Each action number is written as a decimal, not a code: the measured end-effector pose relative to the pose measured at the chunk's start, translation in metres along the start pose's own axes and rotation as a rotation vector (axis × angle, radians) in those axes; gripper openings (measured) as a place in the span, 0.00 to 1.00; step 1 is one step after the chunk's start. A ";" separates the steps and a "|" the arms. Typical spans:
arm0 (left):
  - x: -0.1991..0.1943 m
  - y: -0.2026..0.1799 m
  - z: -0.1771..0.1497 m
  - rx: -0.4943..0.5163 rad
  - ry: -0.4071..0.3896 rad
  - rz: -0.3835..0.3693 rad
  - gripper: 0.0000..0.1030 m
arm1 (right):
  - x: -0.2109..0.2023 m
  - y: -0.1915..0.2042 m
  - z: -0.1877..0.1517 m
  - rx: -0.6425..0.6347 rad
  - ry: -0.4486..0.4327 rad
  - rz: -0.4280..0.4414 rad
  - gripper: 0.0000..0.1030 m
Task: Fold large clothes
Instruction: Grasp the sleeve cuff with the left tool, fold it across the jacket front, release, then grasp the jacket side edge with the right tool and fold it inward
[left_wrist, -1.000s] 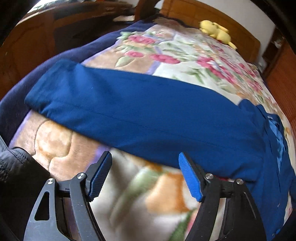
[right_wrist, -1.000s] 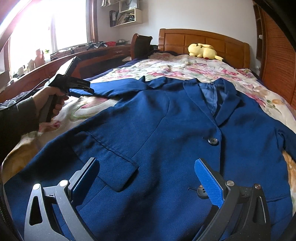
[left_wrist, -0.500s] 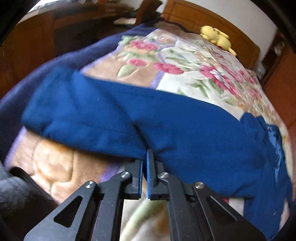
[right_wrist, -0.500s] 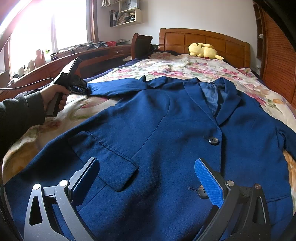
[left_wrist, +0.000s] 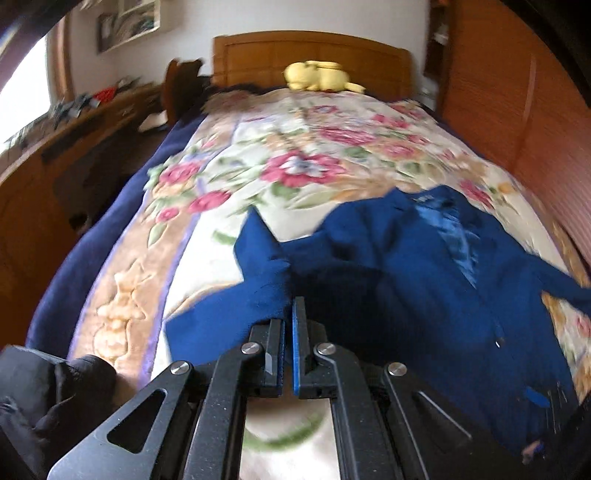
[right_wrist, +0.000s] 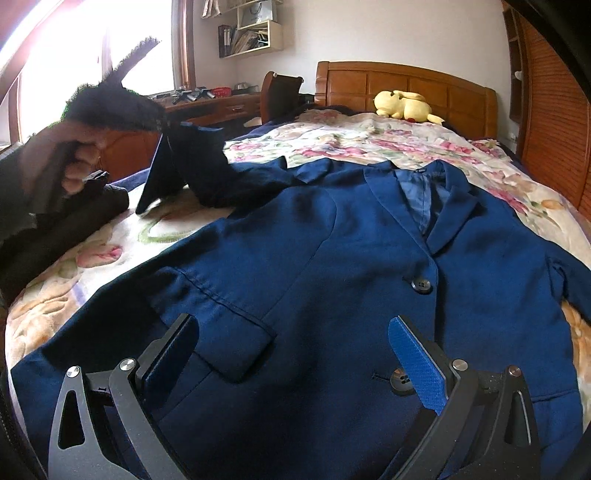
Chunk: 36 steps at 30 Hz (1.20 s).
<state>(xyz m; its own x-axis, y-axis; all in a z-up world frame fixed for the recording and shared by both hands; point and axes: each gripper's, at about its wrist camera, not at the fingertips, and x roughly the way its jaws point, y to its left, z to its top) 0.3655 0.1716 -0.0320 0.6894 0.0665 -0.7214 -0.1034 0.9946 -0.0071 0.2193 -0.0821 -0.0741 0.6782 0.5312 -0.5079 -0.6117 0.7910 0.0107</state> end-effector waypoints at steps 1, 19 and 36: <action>-0.007 -0.009 -0.001 0.026 0.002 0.003 0.03 | -0.001 0.000 0.000 0.001 -0.005 0.000 0.99; -0.066 -0.069 -0.086 0.155 0.053 -0.119 0.29 | -0.005 -0.009 -0.004 0.060 -0.027 0.019 0.99; -0.092 -0.012 -0.186 0.080 -0.002 -0.115 0.33 | -0.021 0.018 0.031 -0.070 -0.020 0.033 0.99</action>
<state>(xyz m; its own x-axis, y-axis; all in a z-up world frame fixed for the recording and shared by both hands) 0.1700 0.1388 -0.0943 0.6946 -0.0479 -0.7178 0.0339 0.9989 -0.0338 0.2072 -0.0696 -0.0369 0.6646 0.5636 -0.4906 -0.6607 0.7499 -0.0334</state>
